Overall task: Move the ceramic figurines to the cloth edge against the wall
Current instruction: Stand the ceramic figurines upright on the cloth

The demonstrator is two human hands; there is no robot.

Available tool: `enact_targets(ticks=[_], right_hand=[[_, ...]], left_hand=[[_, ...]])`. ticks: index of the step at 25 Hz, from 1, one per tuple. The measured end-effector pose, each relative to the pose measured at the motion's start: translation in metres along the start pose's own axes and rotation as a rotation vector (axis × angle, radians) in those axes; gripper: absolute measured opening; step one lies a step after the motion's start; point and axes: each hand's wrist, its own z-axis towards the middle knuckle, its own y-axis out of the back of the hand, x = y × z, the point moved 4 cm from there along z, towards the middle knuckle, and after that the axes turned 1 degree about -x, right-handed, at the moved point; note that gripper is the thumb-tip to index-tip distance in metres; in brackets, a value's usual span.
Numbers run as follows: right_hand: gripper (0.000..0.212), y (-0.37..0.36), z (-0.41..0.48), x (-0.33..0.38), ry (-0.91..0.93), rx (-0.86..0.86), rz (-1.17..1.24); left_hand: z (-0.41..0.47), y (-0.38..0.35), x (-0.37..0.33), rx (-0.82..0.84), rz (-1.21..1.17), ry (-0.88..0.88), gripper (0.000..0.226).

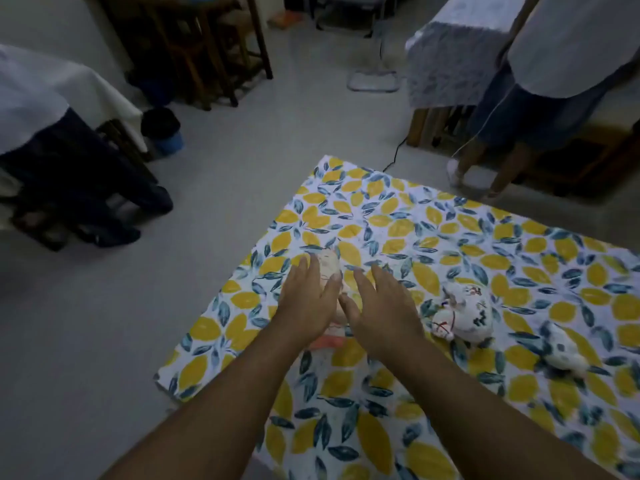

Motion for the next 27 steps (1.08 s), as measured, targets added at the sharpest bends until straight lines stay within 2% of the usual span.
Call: enact_targets(ticks=[3,5,7,10,12,15,17,19,23,27], right_hand=[[0.074,-0.035,0.025,0.011,-0.152,0.159,0.270],[0.076,-0.054,0.032,0.020,-0.178,0.240,0.514],[0.077,-0.063,0.034,0.025,-0.203,0.249,0.719],[0.083,-0.053,0.036,0.018,-0.290,0.190,0.941],[0.090,-0.037,0.038,0.009,-0.291,0.123,1.016],[0.092,-0.012,0.040,-0.007,-0.206,-0.048,0.999],[0.087,-0.002,0.039,-0.015,-0.155,-0.143,1.007],[0.083,-0.003,0.034,-0.021,-0.142,-0.216,0.996],[0.080,-0.017,0.024,-0.022,-0.164,-0.284,1.019],[0.074,-0.014,0.030,-0.021,-0.151,-0.269,0.972]], left_hand=[[0.022,-0.015,0.033,0.099,-0.204,0.194,0.067],[0.029,-0.020,0.046,0.104,-0.334,0.225,0.061],[0.032,-0.016,0.054,0.100,-0.441,0.269,0.060],[0.038,-0.004,0.054,0.193,-0.569,0.308,0.058],[0.045,0.006,0.040,0.217,-0.663,0.234,0.062],[0.060,0.020,0.010,0.226,-0.613,-0.036,0.080],[0.063,0.024,-0.004,0.220,-0.549,-0.215,0.078],[0.060,0.020,-0.009,0.243,-0.545,-0.323,0.072],[0.054,0.007,-0.002,0.257,-0.513,-0.408,0.069],[0.054,0.007,-0.005,0.199,-0.484,-0.399,0.069]])
